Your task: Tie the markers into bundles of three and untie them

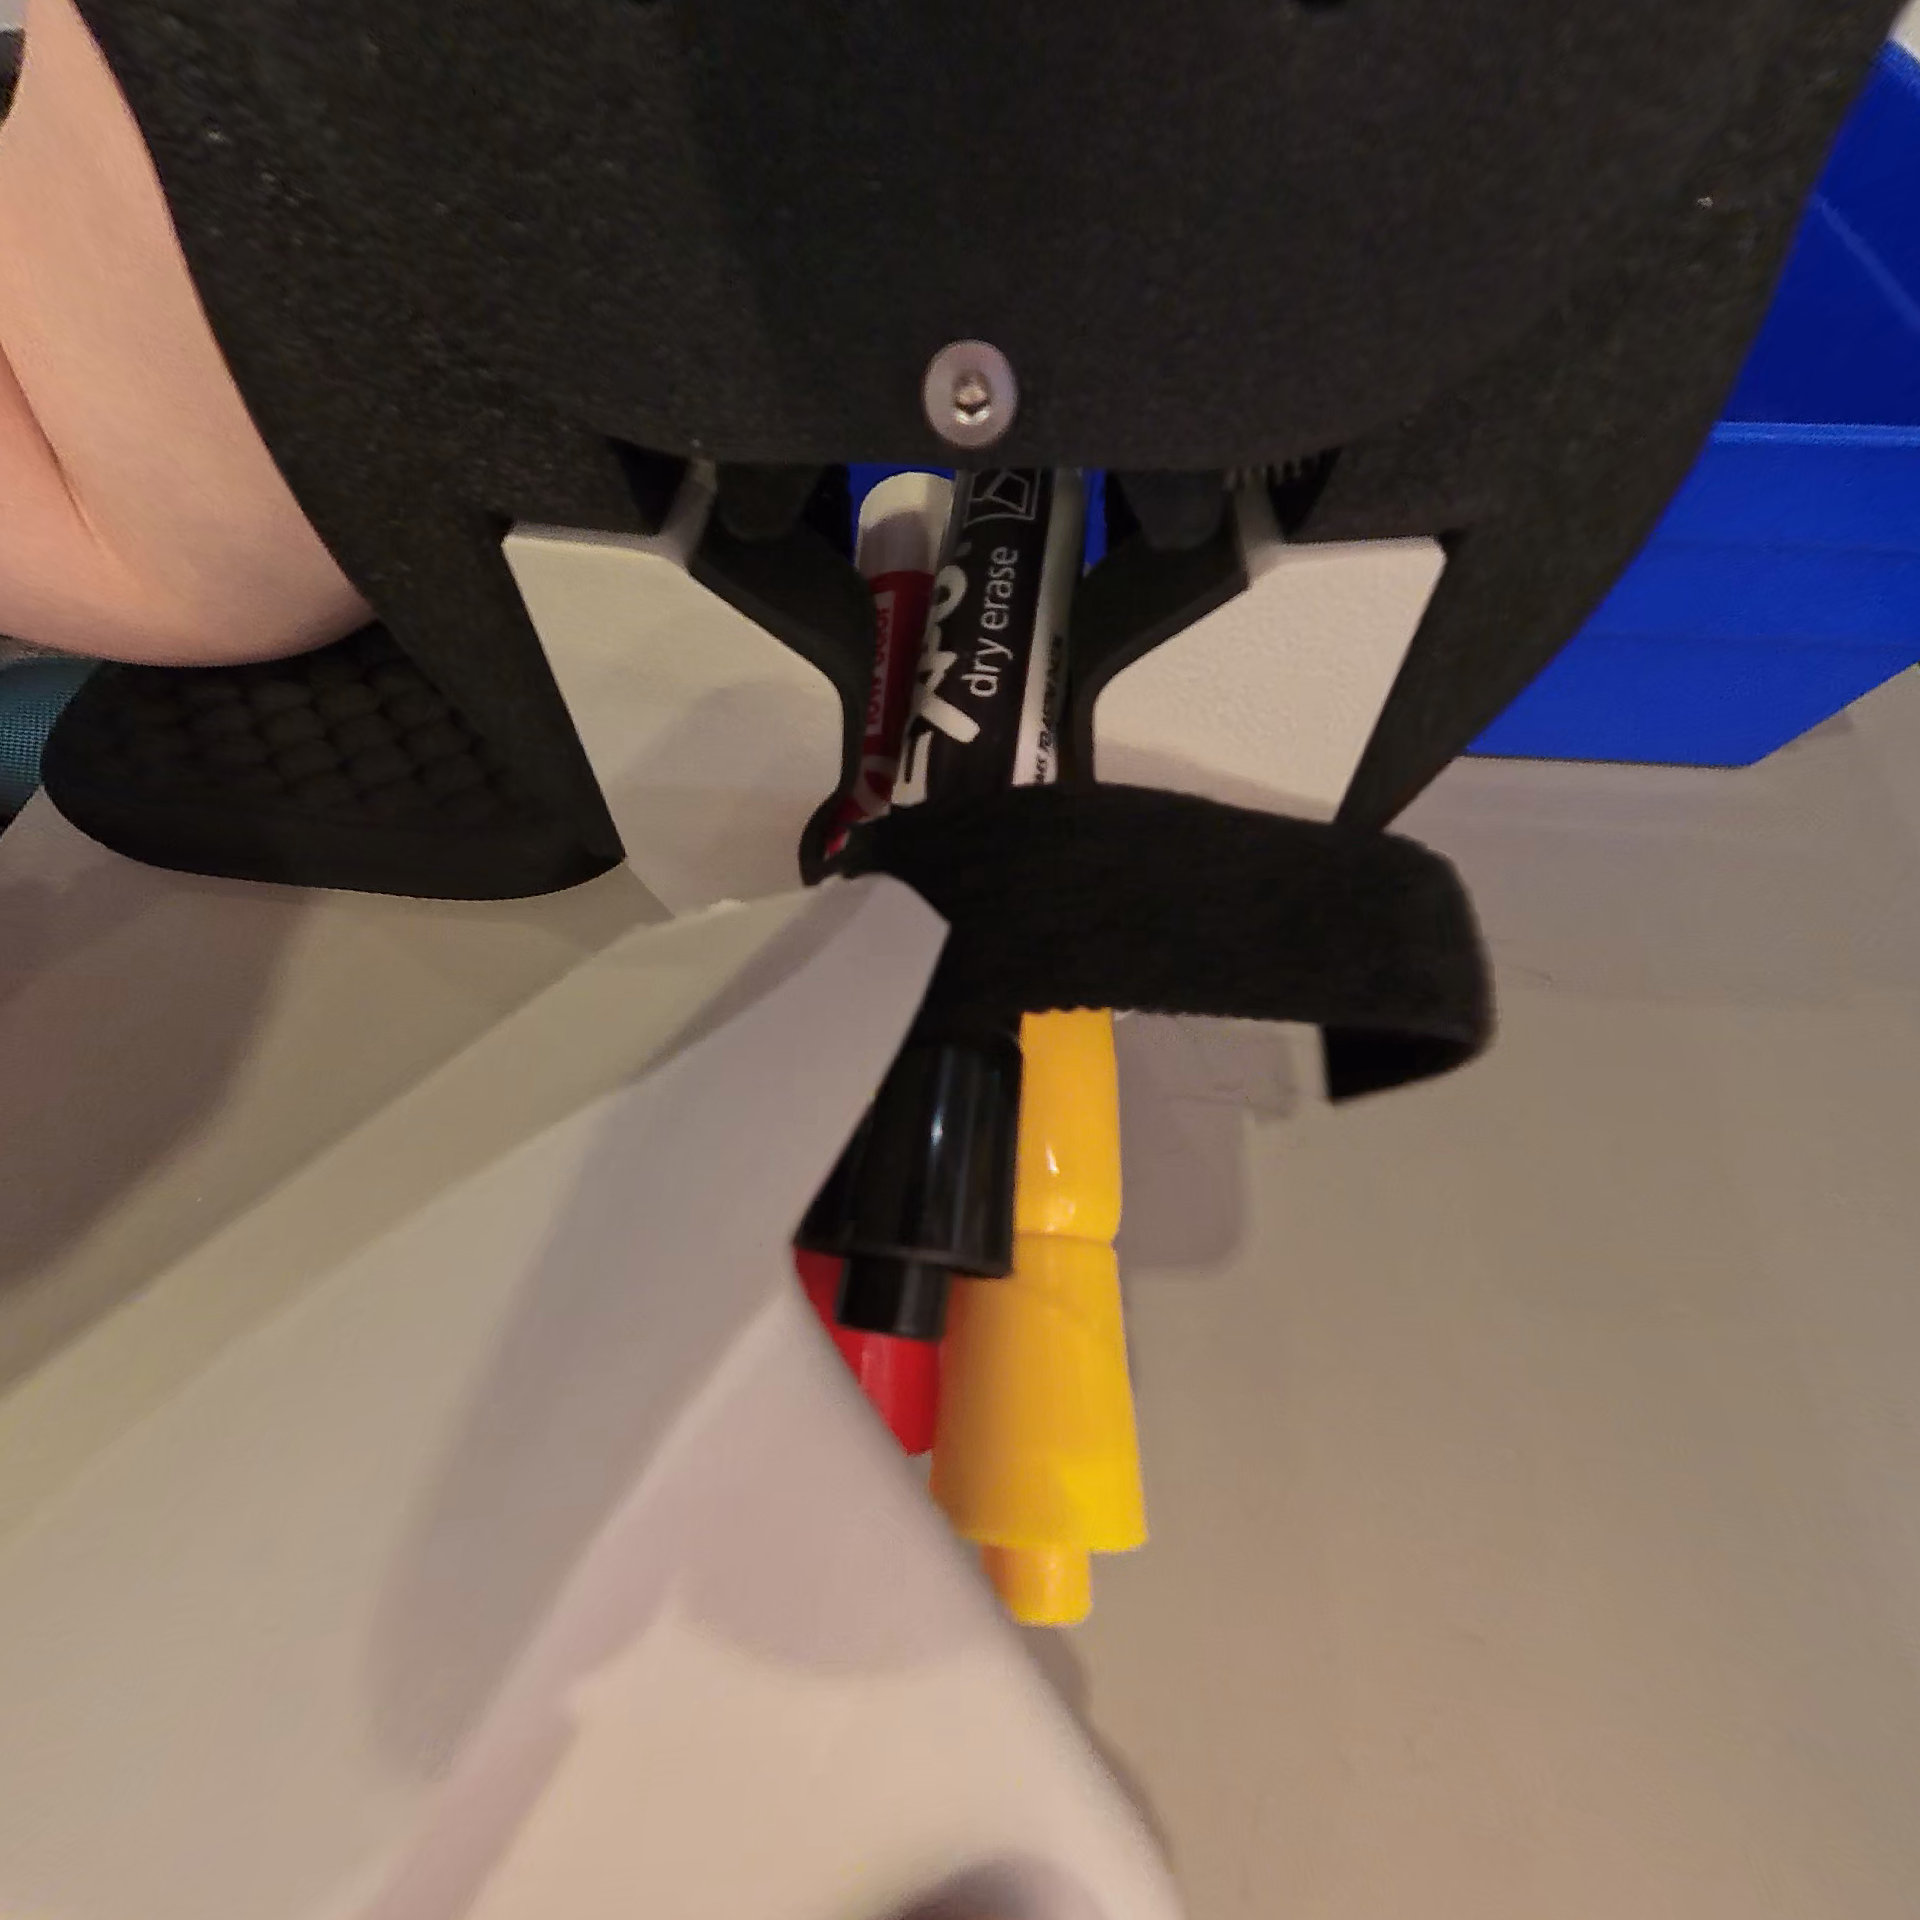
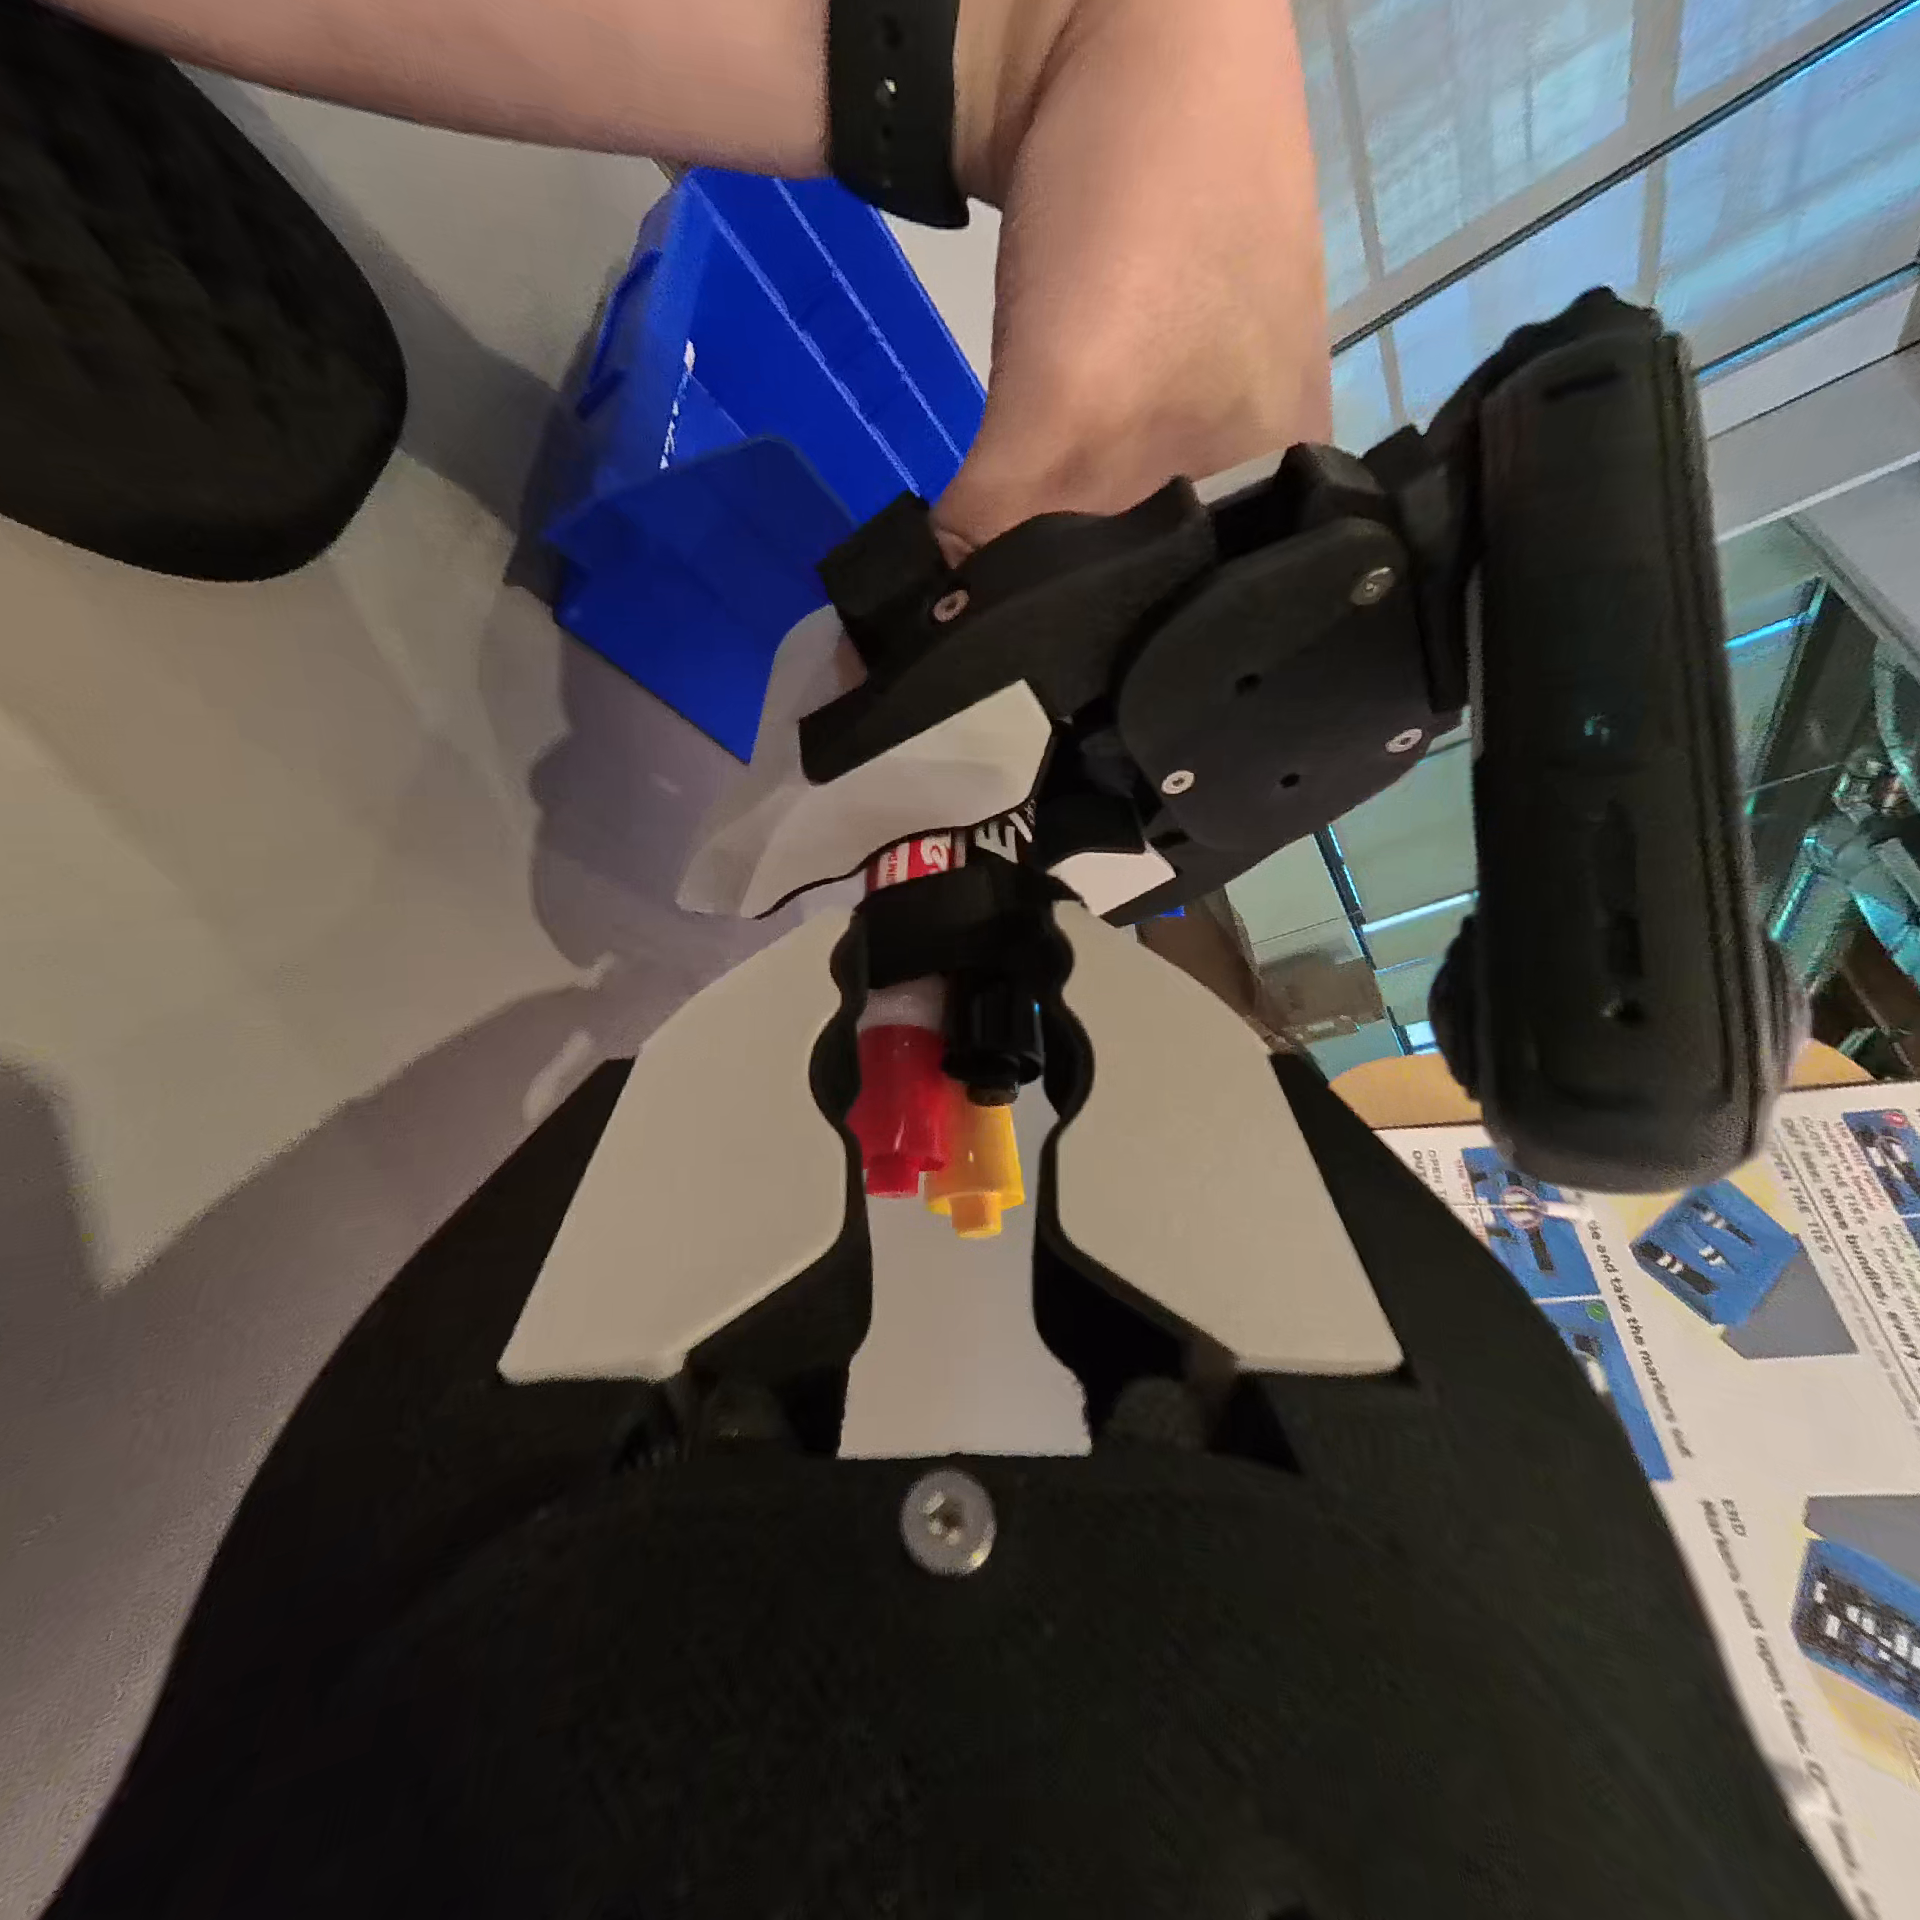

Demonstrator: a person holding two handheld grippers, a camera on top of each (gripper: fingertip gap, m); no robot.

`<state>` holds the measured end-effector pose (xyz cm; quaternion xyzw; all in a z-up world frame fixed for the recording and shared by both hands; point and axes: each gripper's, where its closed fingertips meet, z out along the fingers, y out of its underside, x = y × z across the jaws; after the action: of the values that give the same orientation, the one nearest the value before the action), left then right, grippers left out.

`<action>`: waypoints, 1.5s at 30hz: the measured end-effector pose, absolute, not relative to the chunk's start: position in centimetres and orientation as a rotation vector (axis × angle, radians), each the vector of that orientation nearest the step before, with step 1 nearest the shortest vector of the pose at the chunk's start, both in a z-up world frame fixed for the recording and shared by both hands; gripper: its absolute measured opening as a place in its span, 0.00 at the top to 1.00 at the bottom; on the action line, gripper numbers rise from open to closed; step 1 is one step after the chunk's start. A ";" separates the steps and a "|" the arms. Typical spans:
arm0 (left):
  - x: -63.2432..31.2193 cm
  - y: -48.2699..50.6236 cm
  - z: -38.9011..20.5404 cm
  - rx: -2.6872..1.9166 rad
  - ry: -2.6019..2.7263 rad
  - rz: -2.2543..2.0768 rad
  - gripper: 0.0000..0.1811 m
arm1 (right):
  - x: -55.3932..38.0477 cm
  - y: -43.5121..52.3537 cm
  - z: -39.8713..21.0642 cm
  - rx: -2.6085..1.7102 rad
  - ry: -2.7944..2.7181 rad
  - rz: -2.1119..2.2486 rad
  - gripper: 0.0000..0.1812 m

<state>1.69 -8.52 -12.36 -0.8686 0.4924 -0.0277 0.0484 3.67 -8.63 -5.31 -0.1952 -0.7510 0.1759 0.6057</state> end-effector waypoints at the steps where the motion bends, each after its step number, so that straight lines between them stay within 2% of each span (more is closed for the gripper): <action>1: 1.6 -8.5 -12.4 -2.650 1.502 -0.079 0.77 | 3.6 -8.6 -5.4 -0.451 -1.740 0.397 0.82; 7: 1.7 -8.5 -12.4 -2.650 1.491 -0.083 0.77 | 3.4 -8.8 -5.3 -0.399 -1.725 0.308 0.82; 10: 1.7 -8.5 -12.4 -2.655 1.491 -0.091 0.77 | 3.3 -8.7 -5.4 -0.393 -1.719 0.267 0.77; 23: 2.8 -9.0 -12.6 -2.640 1.545 -0.120 0.78 | 3.2 -8.2 -6.1 -0.419 -1.763 0.233 0.73; 36: 3.2 -9.0 -12.4 -2.631 1.547 -0.150 0.77 | 3.0 -7.7 -6.5 -0.408 -1.774 0.101 0.74; 45: 2.9 -8.6 -12.2 -2.629 1.531 -0.078 0.78 | 2.8 -7.3 -6.6 -0.562 -1.807 0.161 0.73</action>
<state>2.87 -8.59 -12.23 -0.8629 0.5024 -0.0255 0.0489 2.77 -7.32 -6.57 -0.2406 -0.7738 0.0690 0.5819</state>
